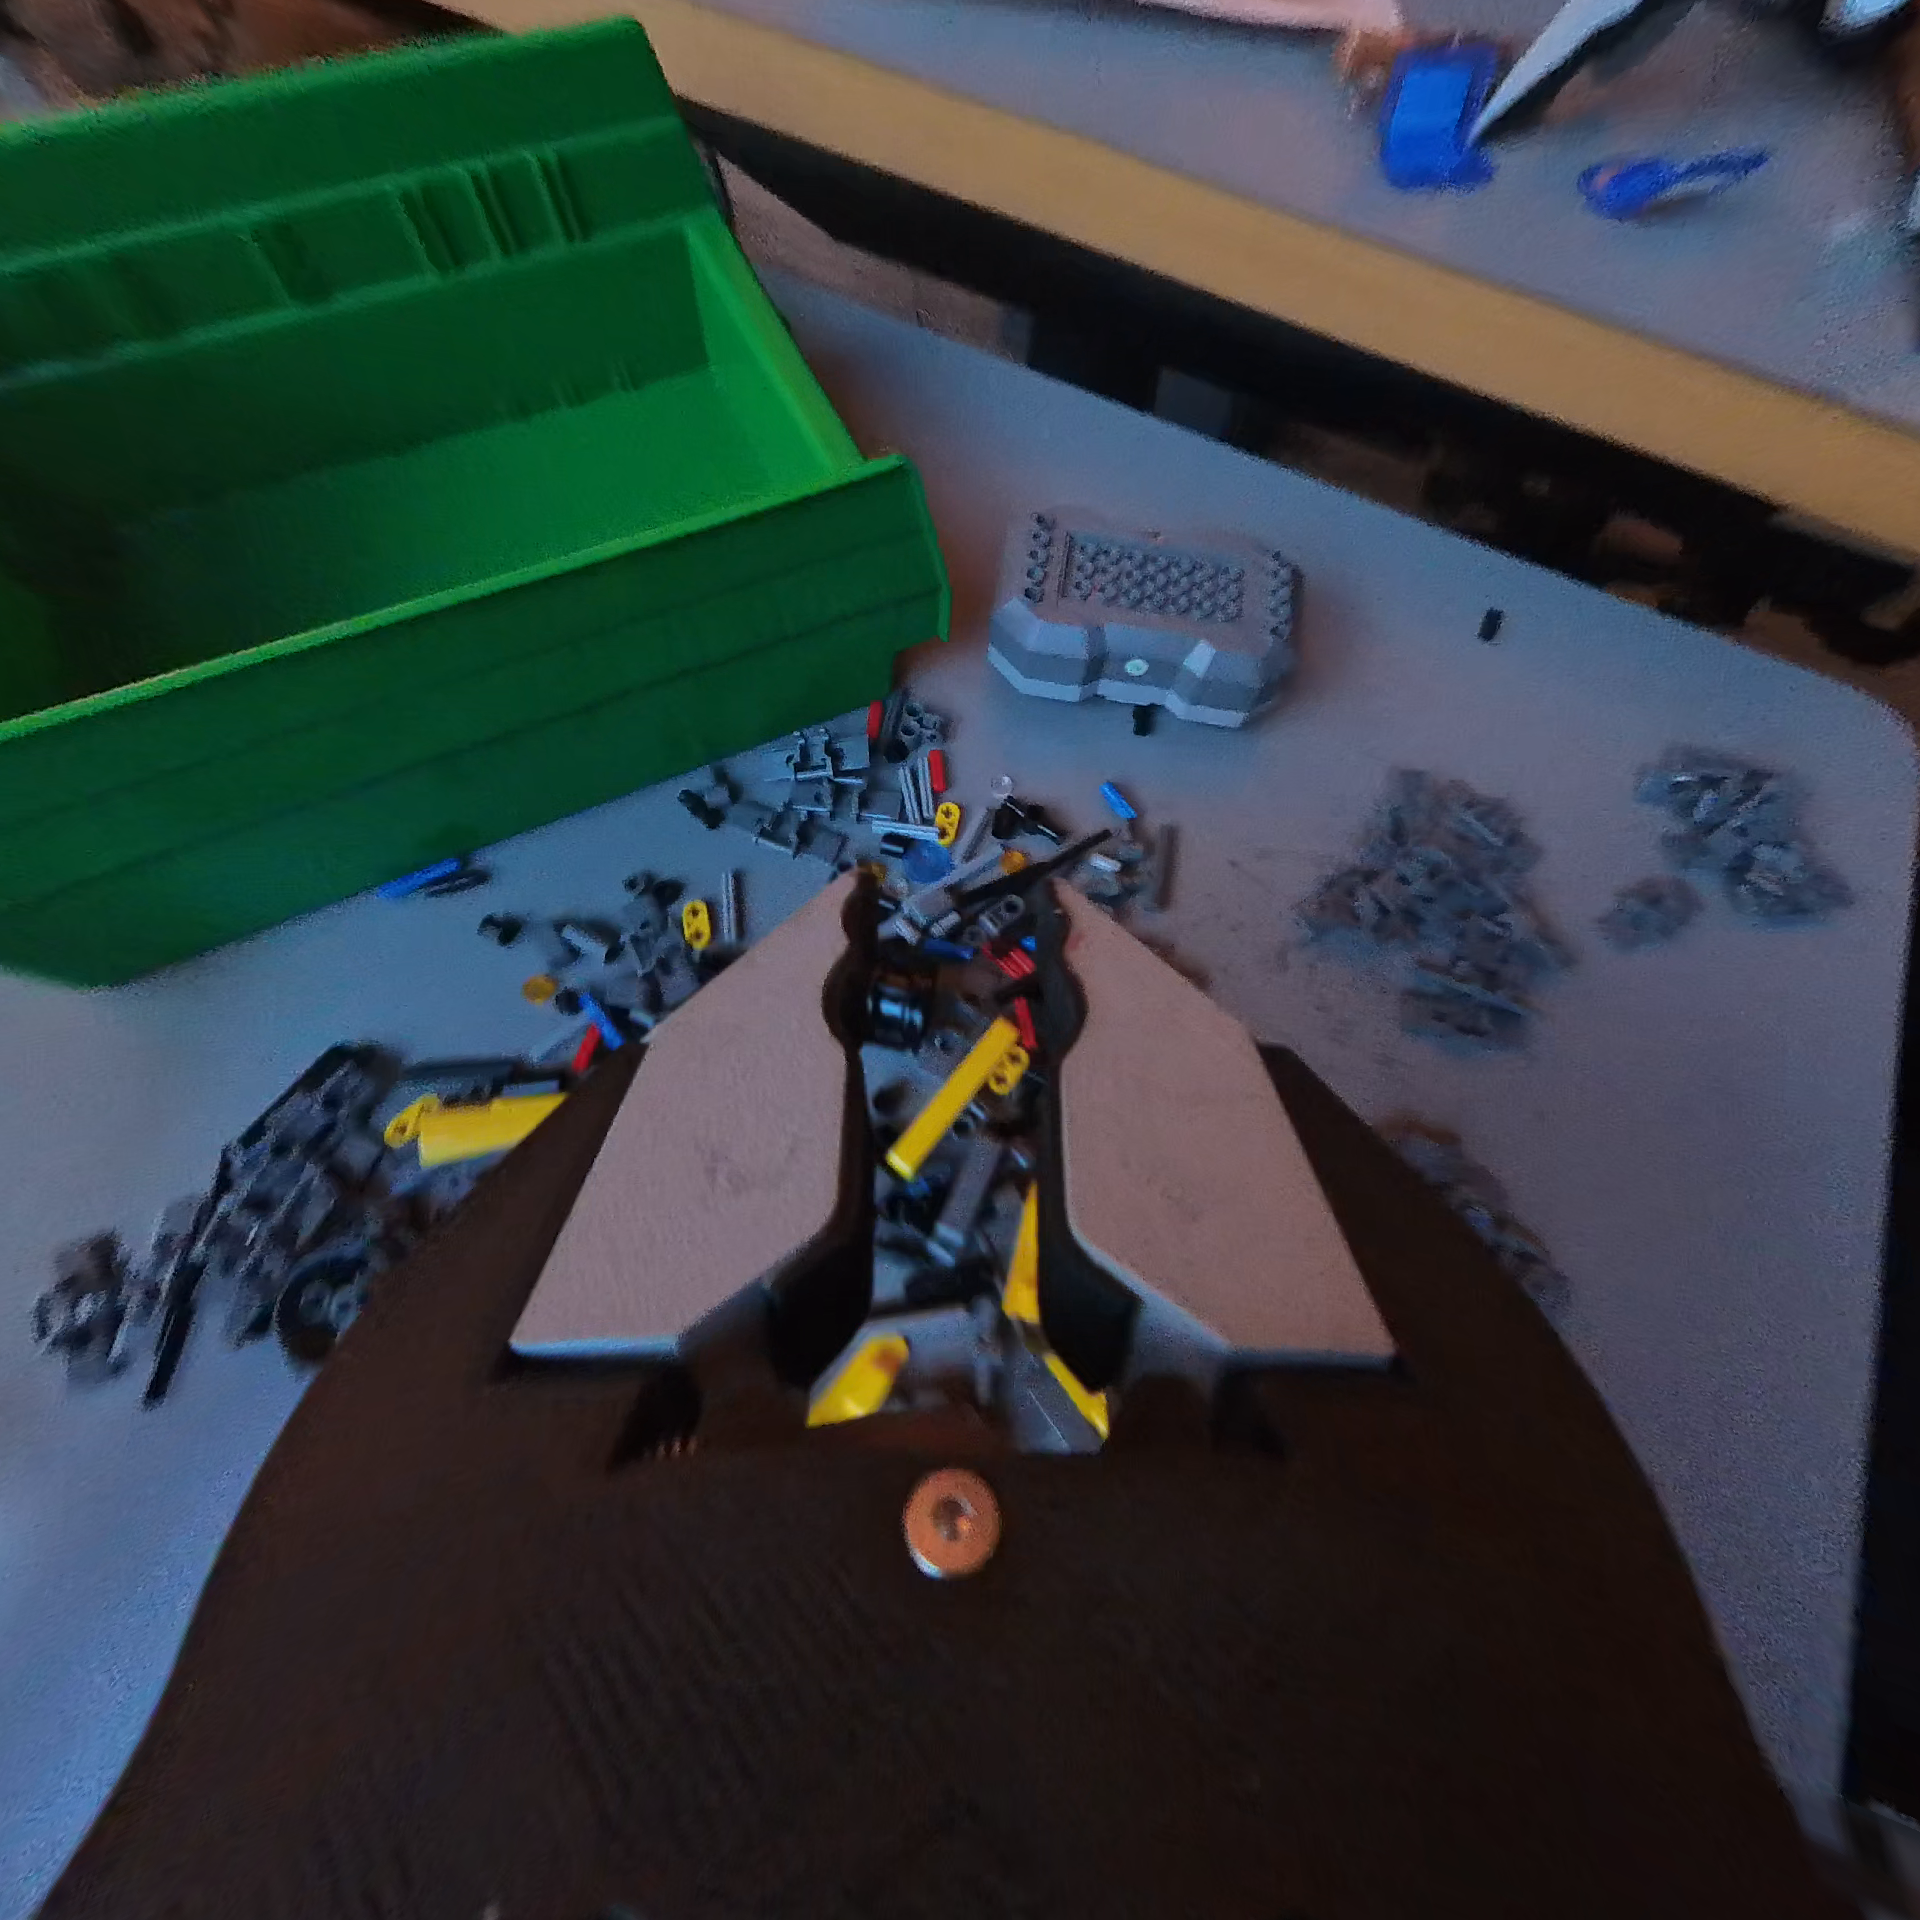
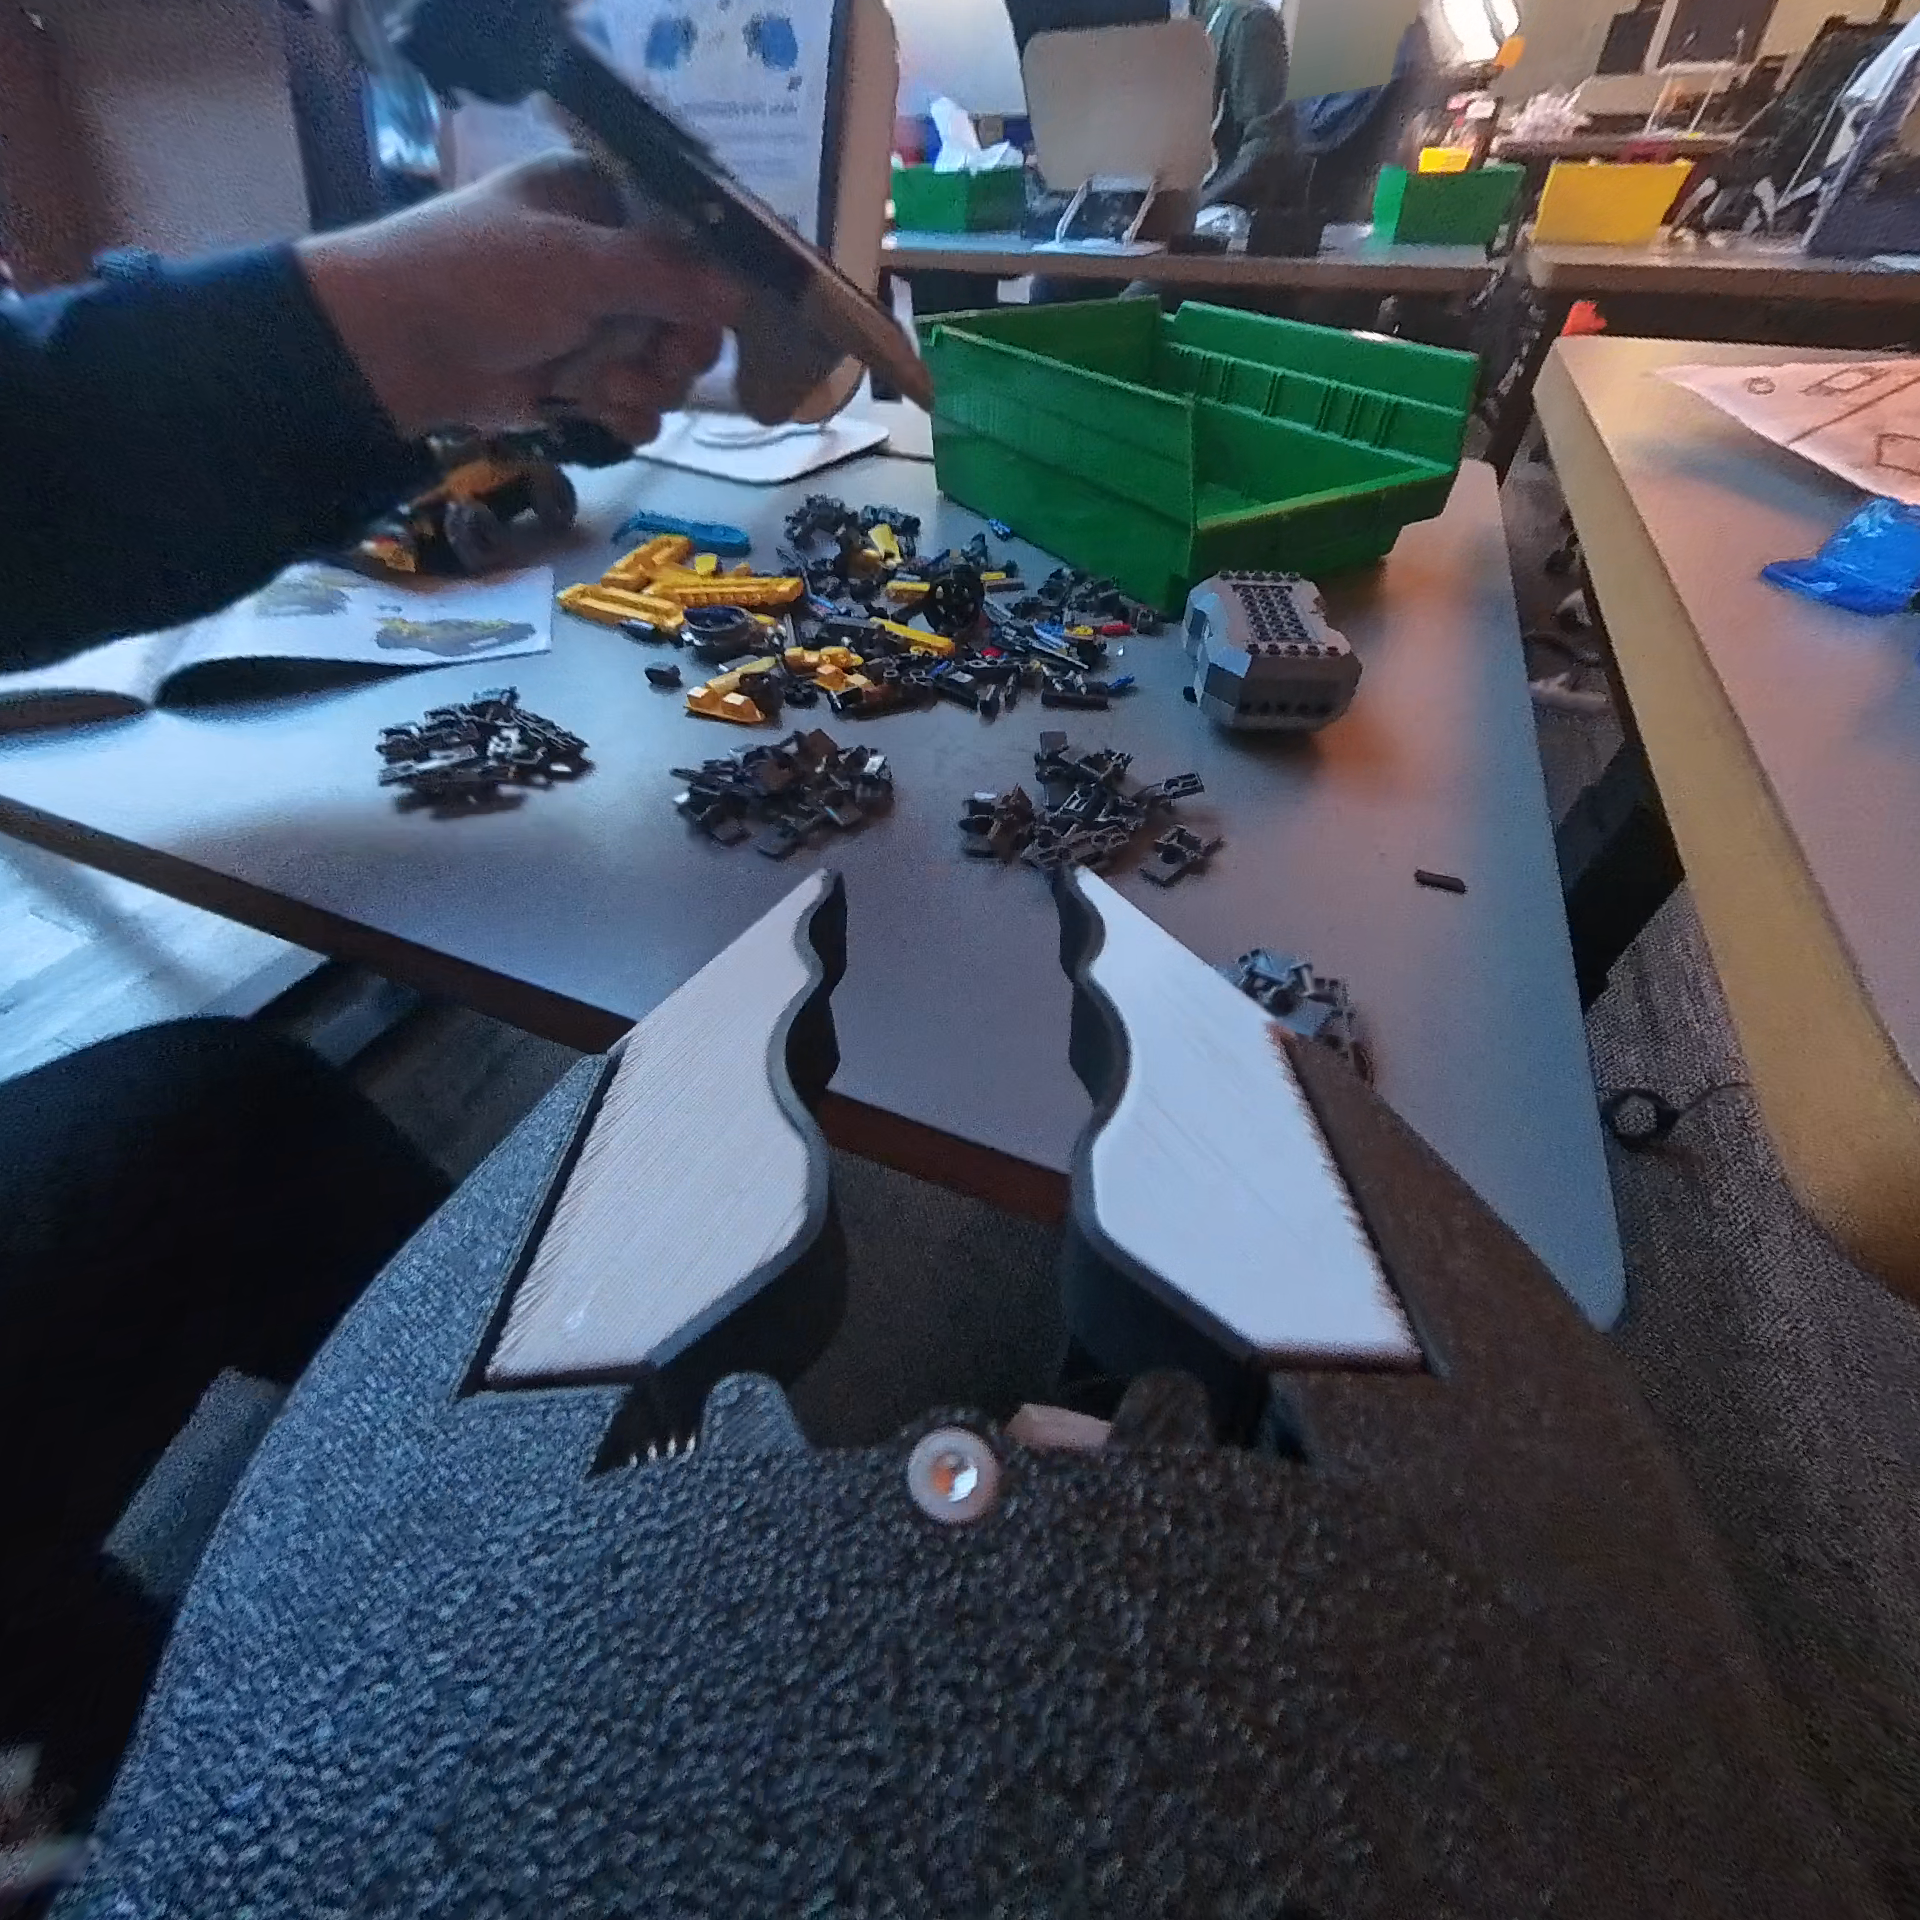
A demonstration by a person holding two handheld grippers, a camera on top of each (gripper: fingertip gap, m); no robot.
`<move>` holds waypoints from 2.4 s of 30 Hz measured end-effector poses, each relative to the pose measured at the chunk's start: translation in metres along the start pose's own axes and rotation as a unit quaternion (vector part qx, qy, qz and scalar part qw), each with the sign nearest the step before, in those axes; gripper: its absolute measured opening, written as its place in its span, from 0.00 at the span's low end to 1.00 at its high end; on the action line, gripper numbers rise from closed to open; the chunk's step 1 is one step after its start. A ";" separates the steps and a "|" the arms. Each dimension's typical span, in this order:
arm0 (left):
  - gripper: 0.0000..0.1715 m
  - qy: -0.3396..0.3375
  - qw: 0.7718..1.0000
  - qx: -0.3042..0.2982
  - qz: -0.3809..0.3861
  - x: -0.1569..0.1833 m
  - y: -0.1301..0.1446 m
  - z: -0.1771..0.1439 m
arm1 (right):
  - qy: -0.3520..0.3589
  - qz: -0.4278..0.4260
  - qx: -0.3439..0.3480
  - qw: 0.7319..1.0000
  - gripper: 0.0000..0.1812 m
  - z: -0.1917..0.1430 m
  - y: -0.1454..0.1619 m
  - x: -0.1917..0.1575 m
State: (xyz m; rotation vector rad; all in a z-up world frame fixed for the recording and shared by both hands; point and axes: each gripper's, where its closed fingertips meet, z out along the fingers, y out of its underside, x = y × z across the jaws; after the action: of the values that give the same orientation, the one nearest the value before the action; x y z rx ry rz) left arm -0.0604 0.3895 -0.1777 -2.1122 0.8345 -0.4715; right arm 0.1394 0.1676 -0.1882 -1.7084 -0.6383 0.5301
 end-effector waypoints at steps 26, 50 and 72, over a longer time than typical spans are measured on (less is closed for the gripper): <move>0.08 0.037 0.989 -0.144 0.020 -0.033 0.021 0.113 | 0.061 -0.012 0.019 0.998 0.20 0.015 -0.038 0.085; 0.08 0.030 0.878 0.163 0.449 0.243 0.024 -0.094 | -0.264 0.191 -0.014 0.945 0.03 0.040 -0.067 -0.083; 0.10 0.050 0.982 0.098 0.152 0.152 0.082 -0.088 | -0.029 0.075 -0.232 0.969 0.01 0.043 0.047 0.085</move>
State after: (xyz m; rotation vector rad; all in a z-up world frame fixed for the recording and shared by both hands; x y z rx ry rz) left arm -0.0358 0.1977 -0.1810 -1.7547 1.1014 -0.4777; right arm 0.1818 0.2469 -0.2450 -2.2032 -0.7168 0.5683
